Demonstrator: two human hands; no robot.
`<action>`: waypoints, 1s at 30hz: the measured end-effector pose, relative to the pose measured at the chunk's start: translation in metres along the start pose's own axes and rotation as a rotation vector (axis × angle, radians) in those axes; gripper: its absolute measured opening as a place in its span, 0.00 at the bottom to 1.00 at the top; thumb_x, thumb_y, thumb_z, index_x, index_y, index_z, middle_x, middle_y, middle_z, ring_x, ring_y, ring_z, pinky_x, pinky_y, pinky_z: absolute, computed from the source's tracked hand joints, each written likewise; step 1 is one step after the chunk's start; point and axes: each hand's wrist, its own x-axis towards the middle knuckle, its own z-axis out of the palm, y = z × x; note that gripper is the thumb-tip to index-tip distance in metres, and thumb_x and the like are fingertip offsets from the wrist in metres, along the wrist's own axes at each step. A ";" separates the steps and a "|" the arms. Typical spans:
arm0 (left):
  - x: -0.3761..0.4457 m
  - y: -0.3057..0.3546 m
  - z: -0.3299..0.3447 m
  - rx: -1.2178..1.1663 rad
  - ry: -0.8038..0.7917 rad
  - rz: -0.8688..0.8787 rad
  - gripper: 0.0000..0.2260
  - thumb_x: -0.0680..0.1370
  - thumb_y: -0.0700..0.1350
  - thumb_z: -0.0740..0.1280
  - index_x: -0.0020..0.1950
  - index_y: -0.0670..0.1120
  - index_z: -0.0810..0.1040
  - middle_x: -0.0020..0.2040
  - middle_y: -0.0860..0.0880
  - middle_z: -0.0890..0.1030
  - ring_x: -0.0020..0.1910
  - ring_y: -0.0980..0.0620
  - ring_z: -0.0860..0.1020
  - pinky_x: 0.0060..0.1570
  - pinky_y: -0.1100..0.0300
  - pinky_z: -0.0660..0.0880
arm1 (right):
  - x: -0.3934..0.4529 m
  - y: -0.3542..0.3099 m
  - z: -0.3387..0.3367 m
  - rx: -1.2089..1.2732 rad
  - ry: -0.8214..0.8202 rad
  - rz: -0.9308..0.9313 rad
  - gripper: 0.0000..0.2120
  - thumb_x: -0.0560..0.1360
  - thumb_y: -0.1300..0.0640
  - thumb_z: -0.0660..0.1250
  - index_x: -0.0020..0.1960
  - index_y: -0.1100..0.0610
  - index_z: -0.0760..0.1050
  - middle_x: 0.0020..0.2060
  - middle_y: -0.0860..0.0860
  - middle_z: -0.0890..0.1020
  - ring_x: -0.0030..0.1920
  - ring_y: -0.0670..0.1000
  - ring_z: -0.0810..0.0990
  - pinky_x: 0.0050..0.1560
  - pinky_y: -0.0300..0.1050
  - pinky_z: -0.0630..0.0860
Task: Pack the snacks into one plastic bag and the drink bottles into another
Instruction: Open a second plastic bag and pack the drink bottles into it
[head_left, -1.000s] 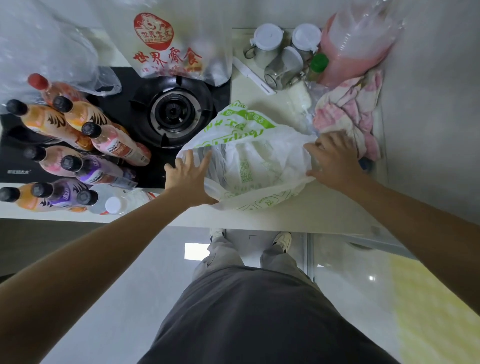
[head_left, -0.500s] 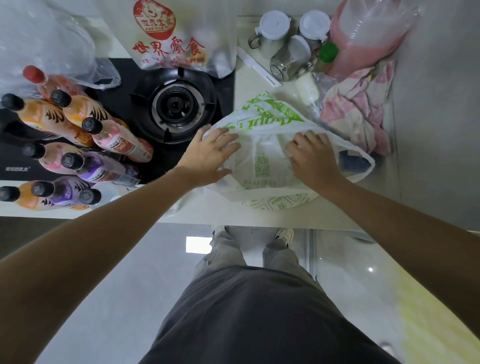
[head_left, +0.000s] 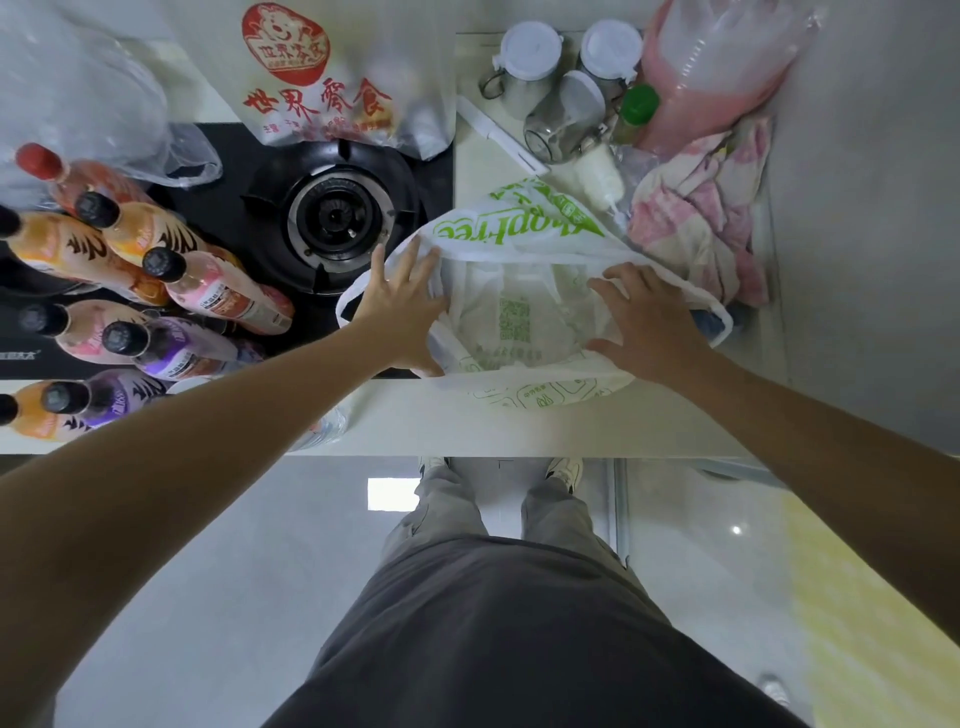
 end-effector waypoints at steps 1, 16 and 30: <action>-0.002 0.001 0.001 0.007 -0.005 0.013 0.44 0.62 0.78 0.67 0.75 0.59 0.70 0.83 0.42 0.41 0.80 0.37 0.35 0.75 0.28 0.44 | 0.000 0.001 -0.001 -0.001 0.015 -0.022 0.35 0.70 0.40 0.75 0.71 0.56 0.71 0.64 0.55 0.73 0.61 0.60 0.73 0.56 0.60 0.76; 0.004 0.018 0.000 0.129 0.096 0.274 0.31 0.73 0.73 0.64 0.57 0.48 0.84 0.60 0.50 0.81 0.73 0.46 0.67 0.77 0.38 0.46 | 0.000 0.002 0.005 -0.071 0.246 -0.033 0.14 0.73 0.59 0.68 0.59 0.56 0.77 0.53 0.54 0.78 0.55 0.60 0.75 0.57 0.57 0.69; 0.009 0.025 0.001 -0.211 0.073 -0.061 0.59 0.67 0.79 0.64 0.82 0.44 0.44 0.56 0.47 0.83 0.63 0.43 0.77 0.70 0.49 0.65 | -0.018 0.012 0.013 0.141 0.164 -0.097 0.14 0.78 0.60 0.70 0.63 0.58 0.78 0.55 0.54 0.81 0.54 0.60 0.79 0.55 0.59 0.77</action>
